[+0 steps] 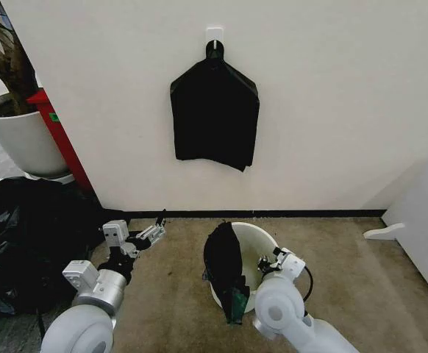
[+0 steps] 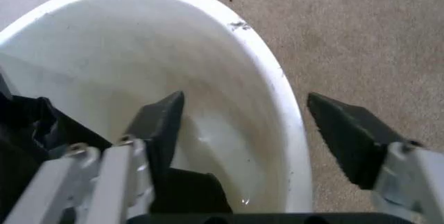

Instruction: Place the garbage bag over the trash bin.

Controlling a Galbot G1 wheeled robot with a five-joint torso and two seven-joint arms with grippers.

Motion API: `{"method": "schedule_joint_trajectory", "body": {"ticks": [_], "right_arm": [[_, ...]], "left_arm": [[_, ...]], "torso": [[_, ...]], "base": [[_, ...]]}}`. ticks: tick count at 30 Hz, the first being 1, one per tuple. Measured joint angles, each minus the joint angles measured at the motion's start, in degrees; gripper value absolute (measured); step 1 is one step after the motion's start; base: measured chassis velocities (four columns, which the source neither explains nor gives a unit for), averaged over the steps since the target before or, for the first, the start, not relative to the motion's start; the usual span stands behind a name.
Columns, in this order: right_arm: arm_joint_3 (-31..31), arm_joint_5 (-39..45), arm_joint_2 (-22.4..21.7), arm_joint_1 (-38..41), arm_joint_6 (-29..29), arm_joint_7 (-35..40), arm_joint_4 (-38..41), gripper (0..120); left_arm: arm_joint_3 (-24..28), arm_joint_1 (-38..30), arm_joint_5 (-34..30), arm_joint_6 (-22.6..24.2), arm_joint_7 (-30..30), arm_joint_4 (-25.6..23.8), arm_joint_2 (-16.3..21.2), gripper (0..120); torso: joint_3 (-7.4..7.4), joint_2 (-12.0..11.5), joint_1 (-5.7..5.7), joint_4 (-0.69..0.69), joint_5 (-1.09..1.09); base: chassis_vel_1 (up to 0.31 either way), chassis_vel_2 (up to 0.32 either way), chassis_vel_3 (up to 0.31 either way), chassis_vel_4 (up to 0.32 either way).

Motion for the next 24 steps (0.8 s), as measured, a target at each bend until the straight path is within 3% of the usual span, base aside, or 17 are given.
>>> {"method": "schedule_joint_trajectory", "body": {"ticks": [6, 11, 13, 14, 18, 24], "right_arm": [[0.64, -2.60, -2.33, 0.48, -1.09, -0.84, 3.92, 92], [4.80, -8.73, -5.08, -0.47, -2.90, -6.81, 7.50, 100], [10.28, -10.86, -6.27, -2.51, -4.35, -13.77, 9.38, 100], [10.28, -10.86, -6.27, -2.51, -4.35, -13.77, 9.38, 100], [22.49, -12.05, -8.63, -6.71, -9.21, -28.57, 10.90, 100], [34.02, -15.24, -13.25, -6.89, -11.93, -48.59, 5.34, 100]], "left_arm": [[0.79, -0.26, -0.28, 1.66, -1.79, -0.04, 0.67, 100], [2.88, -0.30, -2.29, 4.91, -3.21, -1.14, 1.16, 100], [3.85, -0.77, -2.25, 6.73, -3.78, -0.87, 1.57, 100], [3.85, -0.77, -2.25, 6.73, -3.78, -0.87, 1.57, 100], [4.69, -2.01, -1.32, 10.72, -5.54, 0.94, 2.18, 100], [4.76, -1.30, 0.53, 14.12, -5.57, 1.75, 1.22, 100]], "torso": [[0.00, 0.00, 0.00, 0.01, 0.01], [0.00, 0.00, 0.00, 0.01, 0.01], [0.00, 0.00, 0.00, 0.01, 0.02], [0.00, 0.00, 0.00, 0.01, 0.02], [0.00, 0.00, 0.00, -0.03, 0.01], [0.00, 0.00, 0.00, 0.02, 0.03]], "base": [[0.000, 0.000, 0.000, 0.000], [0.000, 0.000, 0.000, 0.000], [0.000, 0.000, 0.000, 0.000], [0.000, 0.000, 0.000, 0.000], [0.000, 0.000, 0.000, 0.000], [0.000, 0.000, 0.000, 0.000]]}}
